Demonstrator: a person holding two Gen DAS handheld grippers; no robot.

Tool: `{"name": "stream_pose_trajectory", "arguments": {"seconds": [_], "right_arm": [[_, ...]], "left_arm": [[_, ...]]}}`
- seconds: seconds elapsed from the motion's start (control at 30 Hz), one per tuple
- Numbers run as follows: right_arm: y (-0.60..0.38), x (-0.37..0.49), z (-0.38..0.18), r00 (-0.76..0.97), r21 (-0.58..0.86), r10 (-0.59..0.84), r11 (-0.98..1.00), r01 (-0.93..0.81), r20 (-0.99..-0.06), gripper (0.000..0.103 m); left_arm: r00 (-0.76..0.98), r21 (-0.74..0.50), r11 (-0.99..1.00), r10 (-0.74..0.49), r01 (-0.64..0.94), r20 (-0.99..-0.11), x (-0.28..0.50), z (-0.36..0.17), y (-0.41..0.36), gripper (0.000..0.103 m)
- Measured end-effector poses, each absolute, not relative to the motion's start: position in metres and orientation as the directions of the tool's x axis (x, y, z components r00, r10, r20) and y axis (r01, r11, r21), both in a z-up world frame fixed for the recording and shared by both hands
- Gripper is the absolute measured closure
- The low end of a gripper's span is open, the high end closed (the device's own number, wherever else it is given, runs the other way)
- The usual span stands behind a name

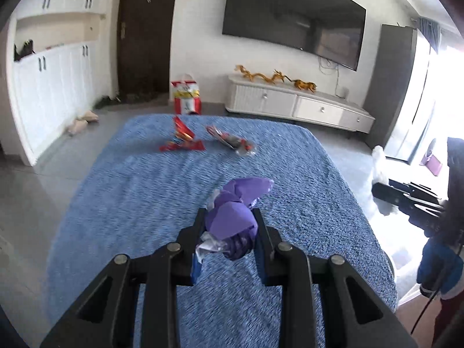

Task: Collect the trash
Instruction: 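Carry both items over the white bin and open both tools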

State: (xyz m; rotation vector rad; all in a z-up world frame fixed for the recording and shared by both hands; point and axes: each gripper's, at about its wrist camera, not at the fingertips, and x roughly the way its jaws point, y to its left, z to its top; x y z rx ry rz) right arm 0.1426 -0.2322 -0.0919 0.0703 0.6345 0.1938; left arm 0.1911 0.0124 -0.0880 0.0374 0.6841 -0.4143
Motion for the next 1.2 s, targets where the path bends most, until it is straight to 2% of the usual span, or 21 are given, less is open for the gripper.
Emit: {"name": "stream_pose_trajectory", "arguments": {"seconds": [0.33,0.63,0.93,1.2], "right_arm": [[-0.229,0.109,-0.075,0.818,0.132,0.215,0.976,-0.171,-0.534,0.075],[-0.262,0.071,-0.065,0.856,0.129,0.158,0.986,-0.108,-0.492,0.075],[-0.329,0.023,-0.073,0.885,0.156,0.017,0.986,0.063,-0.466,0.074],[-0.398,-0.019,-0.108,0.848,0.176,-0.131,0.951,0.253,-0.514,0.074]], "left_arm": [[0.754,-0.041,0.934,-0.313,0.356,-0.578,0.147,-0.065,0.025,0.076],[0.754,-0.019,0.918,-0.337,0.396,-0.564,0.130,-0.052,0.003,0.076],[0.693,0.022,0.845,-0.423,0.534,-0.583,0.114,-0.046,-0.068,0.076],[0.501,-0.004,0.664,-0.568,0.748,-0.654,0.096,-0.058,-0.181,0.076]]}}
